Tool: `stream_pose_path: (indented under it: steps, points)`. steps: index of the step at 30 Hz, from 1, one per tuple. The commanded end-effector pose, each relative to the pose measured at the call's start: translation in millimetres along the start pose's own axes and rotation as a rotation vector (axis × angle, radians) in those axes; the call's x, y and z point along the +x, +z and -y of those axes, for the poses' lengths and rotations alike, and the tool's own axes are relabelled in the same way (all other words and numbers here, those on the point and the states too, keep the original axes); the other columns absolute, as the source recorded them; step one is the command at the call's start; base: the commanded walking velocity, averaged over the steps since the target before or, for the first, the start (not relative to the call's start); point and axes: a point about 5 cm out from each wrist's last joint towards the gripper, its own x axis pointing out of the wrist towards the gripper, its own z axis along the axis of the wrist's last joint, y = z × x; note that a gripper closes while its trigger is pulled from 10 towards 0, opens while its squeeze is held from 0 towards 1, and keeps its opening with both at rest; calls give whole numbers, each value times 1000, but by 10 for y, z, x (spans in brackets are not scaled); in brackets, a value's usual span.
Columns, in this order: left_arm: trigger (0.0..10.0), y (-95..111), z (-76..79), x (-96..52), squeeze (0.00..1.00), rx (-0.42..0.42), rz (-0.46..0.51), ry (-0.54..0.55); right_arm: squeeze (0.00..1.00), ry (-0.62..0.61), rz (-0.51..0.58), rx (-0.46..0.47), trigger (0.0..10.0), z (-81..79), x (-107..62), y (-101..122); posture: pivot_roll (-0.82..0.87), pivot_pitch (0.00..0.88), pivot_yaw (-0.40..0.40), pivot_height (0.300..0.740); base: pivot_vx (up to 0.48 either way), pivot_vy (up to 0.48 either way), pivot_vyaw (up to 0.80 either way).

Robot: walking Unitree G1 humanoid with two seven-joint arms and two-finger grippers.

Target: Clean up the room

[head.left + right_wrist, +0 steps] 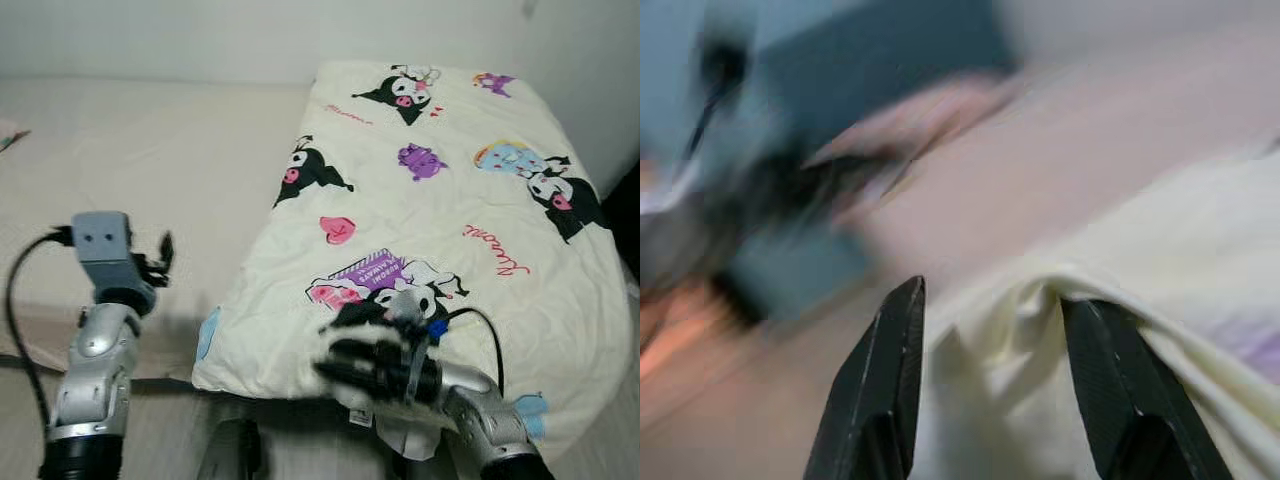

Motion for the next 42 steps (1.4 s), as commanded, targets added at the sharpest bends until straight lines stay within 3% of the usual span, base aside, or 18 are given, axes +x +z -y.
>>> stream_pose_path:
  steps: [1,6,10,18,20,21,23,26,28,29,30,31,32,33,34,36,37,42]
  points:
    - [10000,-191,27,-66,0,23,-70,5,0,-201,24,-104,10000,79,-30,88,85,88,6,582,0,0,0]
    - [10000,-225,64,-61,0,5,-60,29,0,-201,-87,-159,10000,-72,-34,-100,65,70,1,582,0,0,0]
    - [10000,-241,126,-19,0,-16,-47,5,0,55,-286,-28,10000,-502,-118,-553,53,55,-4,582,0,0,0]
    - [10000,-201,121,16,0,12,-33,-28,0,299,-535,37,10000,-754,-305,-754,56,54,-6,582,0,0,0]
    - [10000,-200,122,18,0,19,-29,-48,0,336,-435,181,10000,-791,-284,-584,61,57,-7,582,0,0,0]
    - [10000,-200,122,18,0,19,-29,-48,0,336,-435,181,10000,-791,-284,-584,61,57,-7,582,0,0,0]
    - [10000,-207,123,13,0,19,-31,-69,0,383,-215,349,10000,-805,-206,-234,61,57,-3,582,0,0,0]
    - [10000,-222,133,3,0,13,-37,-91,0,436,-88,434,10000,-811,-186,-8,60,55,-1,582,0,0,0]
    - [10000,-249,175,-12,0,18,-47,-127,0,478,-97,464,10000,-827,-206,35,61,52,2,582,0,0,0]
    - [10000,-249,175,-12,0,18,-47,-127,0,478,-97,464,10000,-827,-206,35,61,52,2,582,0,0,0]
    - [10000,-260,206,-18,0,27,-50,-151,0,432,-237,368,10000,-805,-232,-127,60,51,3,582,0,0,0]
    - [10000,-260,206,-18,0,27,-50,-151,0,432,-237,368,10000,-805,-232,-127,60,51,3,582,0,0,0]
    - [10000,-265,223,-21,0,34,-52,-165,0,406,-345,286,10000,-792,-263,-251,60,50,4,582,0,0,0]
    - [10000,-267,235,-21,0,37,-52,-173,0,323,-492,121,10000,-696,-309,-454,61,50,6,582,0,0,0]
    - [10000,-269,252,-20,0,36,-54,-181,310,231,-640,-17,10000,-577,-372,-648,61,47,8,582,0,0,0]
    - [10000,-270,260,-19,0,34,-55,-184,310,176,-719,-96,10000,-497,-416,-750,61,47,8,582,0,0,0]
    - [10000,-273,277,-20,0,32,-56,-189,1000,109,-796,-164,10000,-403,-468,-831,62,48,11,582,0,0,0]
    - [10000,-278,321,-29,0,42,-58,-214,1000,42,-948,-239,10000,-290,-600,-897,65,49,12,582,0,0,0]
